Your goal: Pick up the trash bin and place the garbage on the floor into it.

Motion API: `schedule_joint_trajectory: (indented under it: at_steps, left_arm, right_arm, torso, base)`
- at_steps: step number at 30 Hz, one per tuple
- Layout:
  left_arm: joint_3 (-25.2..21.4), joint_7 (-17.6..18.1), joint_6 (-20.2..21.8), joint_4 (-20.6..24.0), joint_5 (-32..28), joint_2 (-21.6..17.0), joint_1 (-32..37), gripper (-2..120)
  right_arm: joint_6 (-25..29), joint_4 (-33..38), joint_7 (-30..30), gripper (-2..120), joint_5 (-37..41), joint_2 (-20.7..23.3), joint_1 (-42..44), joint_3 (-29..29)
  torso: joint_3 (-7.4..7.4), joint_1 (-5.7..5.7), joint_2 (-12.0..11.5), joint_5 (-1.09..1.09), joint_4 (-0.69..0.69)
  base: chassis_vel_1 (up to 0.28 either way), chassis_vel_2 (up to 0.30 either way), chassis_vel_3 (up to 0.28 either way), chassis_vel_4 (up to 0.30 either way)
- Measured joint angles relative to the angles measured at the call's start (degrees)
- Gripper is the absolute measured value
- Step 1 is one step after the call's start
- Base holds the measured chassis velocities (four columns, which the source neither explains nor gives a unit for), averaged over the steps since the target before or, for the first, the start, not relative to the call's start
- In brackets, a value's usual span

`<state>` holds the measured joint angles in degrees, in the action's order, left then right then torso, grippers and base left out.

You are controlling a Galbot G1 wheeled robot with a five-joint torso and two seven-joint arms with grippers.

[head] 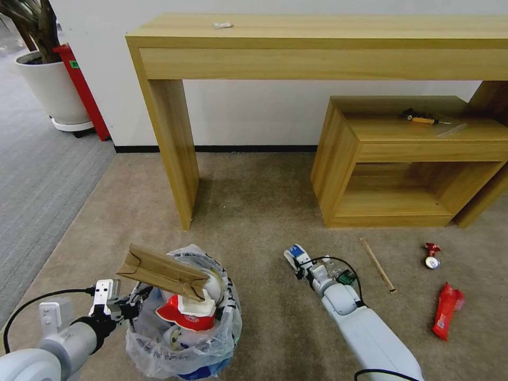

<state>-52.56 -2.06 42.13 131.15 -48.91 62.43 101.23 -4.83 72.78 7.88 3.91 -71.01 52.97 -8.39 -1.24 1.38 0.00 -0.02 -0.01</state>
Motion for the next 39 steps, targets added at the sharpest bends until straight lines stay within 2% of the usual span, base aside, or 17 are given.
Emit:
schedule_joint_trajectory:
  at_steps: [3, 5, 6, 9, 10, 12, 13, 14, 18, 22, 24, 25, 28, 30, 33, 35, 39]
  left_arm:
    - [0.1, 0.1, 0.0, -0.2, -0.3, -0.6, -0.4, 0]
    - [0.3, 0.4, 0.0, -0.3, -0.8, -1.4, -0.9, 0]
    - [0.3, 0.4, 0.0, -0.3, -0.8, -1.4, -0.9, 0]
    - [1.1, 1.5, 0.0, -0.4, -1.8, -3.1, -1.6, 0]
    - [1.1, 1.5, 0.0, -0.4, -1.8, -3.1, -1.6, 0]
    - [1.6, 1.8, 0.0, -0.8, -2.1, -4.2, -2.1, 0]
    - [2.0, 2.0, 0.0, -1.4, -2.1, -4.9, -2.5, 0]
    - [2.0, 2.0, 0.0, -1.4, -2.1, -4.9, -2.5, 0]
    - [3.5, 3.2, 0.0, -2.9, -3.6, -7.7, -4.3, 0]
    - [4.5, 4.6, 0.0, -3.5, -5.1, -9.8, -5.2, 0]
    - [5.5, 6.0, 0.0, -4.1, -6.8, -12.7, -6.1, 0]
    - [5.5, 6.0, 0.0, -4.1, -6.8, -12.7, -6.1, 0]
    - [7.0, 8.2, 0.0, -5.1, -9.3, -16.4, -8.3, 0]
    - [7.5, 9.0, 0.0, -5.3, -10.3, -17.4, -9.1, 0]
    - [7.7, 9.8, 0.0, -5.4, -11.6, -18.3, -9.8, 0]
    - [7.7, 10.4, 0.0, -5.3, -12.9, -19.2, -10.3, 0]
    - [7.4, 10.4, 0.0, -4.8, -13.6, -19.2, -10.0, 0]
  right_arm:
    - [-0.5, 4.0, 0.3, 0, 1.6, 1.0, 0.7, -0.5]
    - [-1.2, 9.4, 0.4, 0, 3.7, 3.1, 1.5, -0.9]
    - [-1.2, 9.4, 0.4, 0, 3.7, 3.1, 1.5, -0.9]
    - [-3.2, 22.1, 0.9, 0, 9.2, 9.2, 2.1, -0.6]
    - [-3.2, 22.1, 0.9, 0, 9.2, 9.2, 2.1, -0.6]
    - [-5.0, 29.8, 1.3, 0, 14.4, 12.1, 1.8, 1.0]
    - [-6.4, 33.4, 1.5, 0, 17.4, 13.3, 0.8, 2.4]
    - [-6.4, 33.4, 1.5, 0, 17.4, 13.3, 0.8, 2.4]
    - [-12.1, 41.9, 2.5, 0, 24.7, 13.9, -4.9, 8.8]
    - [-13.3, 44.2, 3.3, 0, 26.1, 13.9, -8.2, 12.4]
    - [-14.2, 46.1, 4.0, 0, 28.1, 14.3, -12.6, 17.9]
    - [-14.2, 46.1, 4.0, 0, 28.1, 14.3, -12.6, 17.9]
    - [-15.4, 47.8, 4.8, 0, 29.7, 13.8, -16.5, 24.2]
    - [-16.0, 48.0, 4.9, 0, 30.1, 13.4, -17.3, 26.0]
    - [-16.4, 47.5, 4.9, 0, 30.0, 12.9, -17.7, 28.0]
    - [-16.4, 44.5, 5.8, 0, 28.6, 12.0, -17.5, 30.7]
    - [-15.1, 39.5, 7.6, 0, 26.7, 10.9, -16.7, 32.4]
  torso:
    - [0.00, 0.00, 0.0, 0.01, 0.01]
    - [0.00, 0.00, 0.0, -0.01, 0.01]
    - [0.00, 0.00, 0.0, -0.01, 0.01]
    - [0.01, 0.00, 0.0, -0.04, 0.00]
    - [0.01, 0.00, 0.0, -0.04, 0.00]
    - [0.00, 0.00, 0.0, 0.02, -0.01]
    - [0.00, 0.00, 0.0, -0.04, -0.01]
    - [0.00, 0.00, 0.0, -0.04, -0.01]
    - [0.00, 0.00, 0.0, -0.02, 0.02]
    - [0.00, 0.00, 0.0, -0.03, 0.01]
    - [0.00, 0.00, 0.0, -0.02, 0.02]
    - [0.00, 0.00, 0.0, -0.02, 0.02]
    - [0.00, 0.00, 0.0, -0.02, 0.01]
    - [0.00, 0.00, 0.0, -0.02, 0.00]
    - [0.00, 0.00, 0.0, -0.02, 0.00]
    - [0.00, 0.00, 0.0, -0.02, 0.01]
    - [0.00, 0.00, 0.0, -0.01, 0.01]
  base:
    - [0.000, 0.000, 0.000, 0.000]
    - [0.000, 0.000, 0.000, 0.000]
    - [0.000, 0.000, 0.000, 0.000]
    - [0.000, 0.000, 0.000, 0.000]
    - [0.000, 0.000, 0.000, 0.000]
    - [0.000, 0.000, 0.000, 0.000]
    - [0.000, 0.000, 0.000, 0.000]
    - [0.000, 0.000, 0.000, 0.000]
    - [0.000, 0.000, 0.000, 0.000]
    - [0.000, 0.000, 0.000, 0.000]
    - [0.000, 0.000, 0.000, 0.000]
    - [0.000, 0.000, 0.000, 0.000]
    - [0.000, 0.000, 0.000, 0.000]
    - [0.000, 0.000, 0.000, 0.000]
    - [0.000, 0.000, 0.000, 0.000]
    - [0.000, 0.000, 0.000, 0.000]
    - [0.000, 0.000, 0.000, 0.000]
